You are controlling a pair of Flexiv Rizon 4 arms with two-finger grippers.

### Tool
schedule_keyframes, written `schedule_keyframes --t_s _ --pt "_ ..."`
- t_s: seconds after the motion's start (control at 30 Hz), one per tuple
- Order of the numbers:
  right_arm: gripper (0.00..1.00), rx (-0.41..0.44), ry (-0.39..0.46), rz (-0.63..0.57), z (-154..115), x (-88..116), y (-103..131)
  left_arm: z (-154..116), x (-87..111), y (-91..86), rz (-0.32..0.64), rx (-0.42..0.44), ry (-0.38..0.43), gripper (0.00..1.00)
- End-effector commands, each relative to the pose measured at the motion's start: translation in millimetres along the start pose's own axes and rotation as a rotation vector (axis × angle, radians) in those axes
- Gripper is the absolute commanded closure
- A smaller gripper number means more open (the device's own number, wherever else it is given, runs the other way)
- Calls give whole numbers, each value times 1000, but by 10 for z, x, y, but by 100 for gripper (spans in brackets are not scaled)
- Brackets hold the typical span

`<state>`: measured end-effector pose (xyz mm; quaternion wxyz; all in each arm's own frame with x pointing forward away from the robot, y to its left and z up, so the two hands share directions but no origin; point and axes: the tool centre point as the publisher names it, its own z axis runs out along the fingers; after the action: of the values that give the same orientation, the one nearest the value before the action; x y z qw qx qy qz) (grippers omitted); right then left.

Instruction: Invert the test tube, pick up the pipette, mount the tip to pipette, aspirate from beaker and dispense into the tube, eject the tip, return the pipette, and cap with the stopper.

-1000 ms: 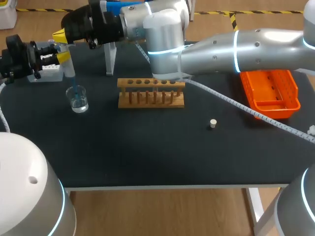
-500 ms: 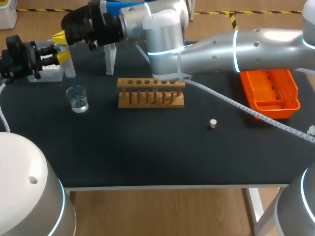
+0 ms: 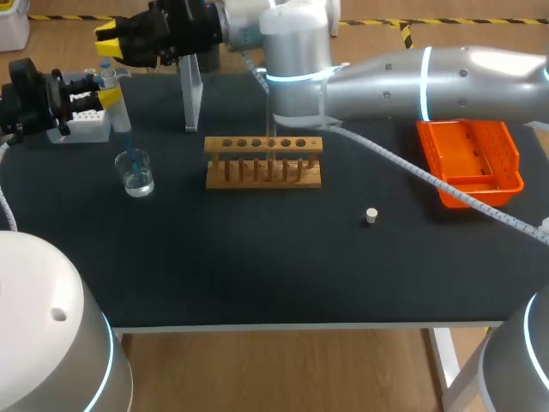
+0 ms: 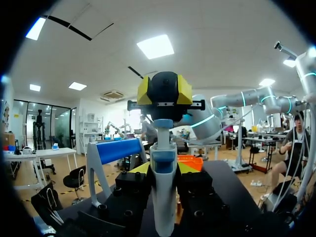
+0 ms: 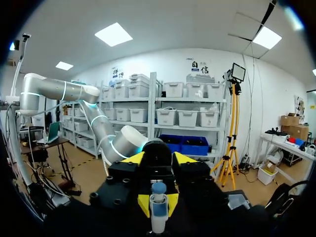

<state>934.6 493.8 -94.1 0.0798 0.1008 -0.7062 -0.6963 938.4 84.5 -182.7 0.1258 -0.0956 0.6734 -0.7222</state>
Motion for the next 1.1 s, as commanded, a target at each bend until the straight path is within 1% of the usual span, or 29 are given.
schedule_keyframes --t_s 0.03,0.33,0.53,0.73,0.87,0.93,1.1 --pt "0 13 -27 -1 -332 146 76 -6 -6 -5 -1 0 4 100" --pt "0 48 -85 -14 -999 313 96 -6 -6 -5 -1 0 4 100" --pt "0 79 -121 -23 -1443 439 36 -6 -6 -5 -1 0 4 100" --pt "0 111 -155 -33 -1875 579 -112 -6 -6 -5 -1 0 4 100" --pt "0 121 -178 -49 -2158 635 -244 -6 -6 -5 -1 0 4 100" --pt "0 112 -188 -37 -2296 649 -308 -6 -6 -5 -1 0 4 100" --pt "0 119 -227 -40 -2579 709 -499 -6 -6 -5 -1 0 4 100"
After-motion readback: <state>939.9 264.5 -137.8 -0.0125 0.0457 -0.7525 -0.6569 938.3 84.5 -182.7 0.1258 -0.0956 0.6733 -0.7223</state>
